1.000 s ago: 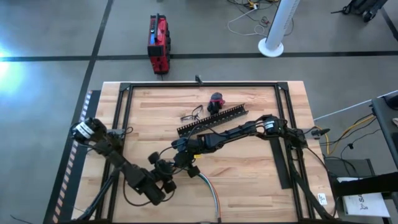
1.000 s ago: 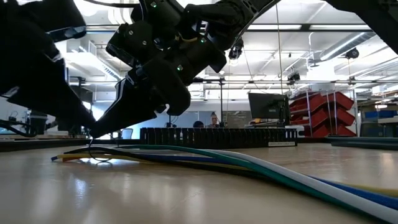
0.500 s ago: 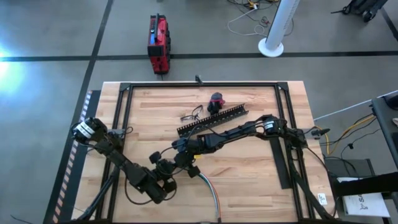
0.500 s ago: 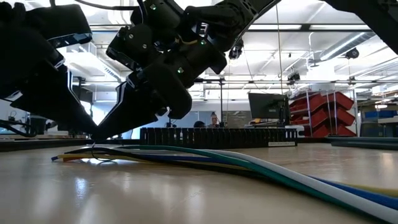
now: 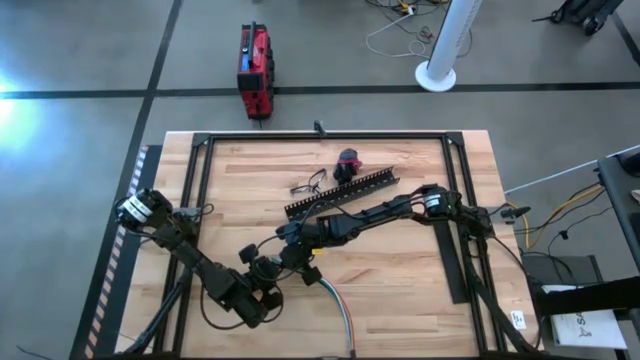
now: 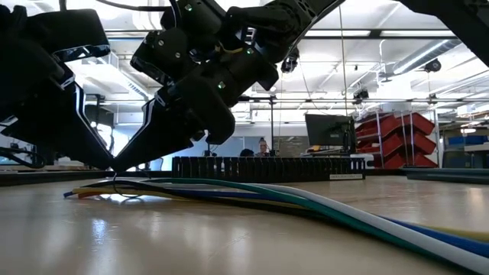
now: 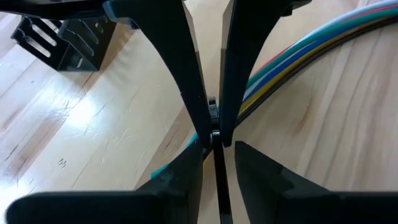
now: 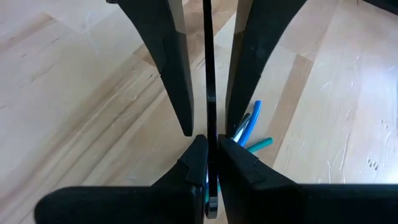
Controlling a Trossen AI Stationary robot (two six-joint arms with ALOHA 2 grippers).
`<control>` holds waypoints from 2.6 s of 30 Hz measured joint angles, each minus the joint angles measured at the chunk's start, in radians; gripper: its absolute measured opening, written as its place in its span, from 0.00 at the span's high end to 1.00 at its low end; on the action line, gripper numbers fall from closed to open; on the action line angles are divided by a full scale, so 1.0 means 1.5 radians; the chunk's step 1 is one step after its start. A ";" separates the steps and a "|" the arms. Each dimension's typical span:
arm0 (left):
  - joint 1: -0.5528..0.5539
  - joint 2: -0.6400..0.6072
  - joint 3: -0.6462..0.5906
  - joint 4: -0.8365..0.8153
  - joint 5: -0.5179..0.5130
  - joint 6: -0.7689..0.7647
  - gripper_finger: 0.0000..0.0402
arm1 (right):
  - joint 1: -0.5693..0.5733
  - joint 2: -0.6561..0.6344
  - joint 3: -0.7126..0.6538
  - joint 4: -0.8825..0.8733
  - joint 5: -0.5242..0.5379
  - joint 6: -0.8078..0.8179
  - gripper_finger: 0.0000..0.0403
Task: Ziptie cables
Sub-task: Wrap the cable wires with black zip tie
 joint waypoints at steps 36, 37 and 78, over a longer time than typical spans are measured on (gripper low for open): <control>-0.127 -0.005 -0.001 -0.198 0.014 -0.363 1.00 | 0.000 -0.001 0.001 -0.002 0.003 0.005 0.98; -0.136 -0.005 -0.002 -0.209 0.014 -0.381 1.00 | 0.000 -0.002 0.001 -0.002 0.003 0.005 0.98; -0.041 -0.004 -0.063 0.069 -0.085 -0.157 0.72 | 0.000 -0.002 0.001 -0.002 0.000 0.006 0.98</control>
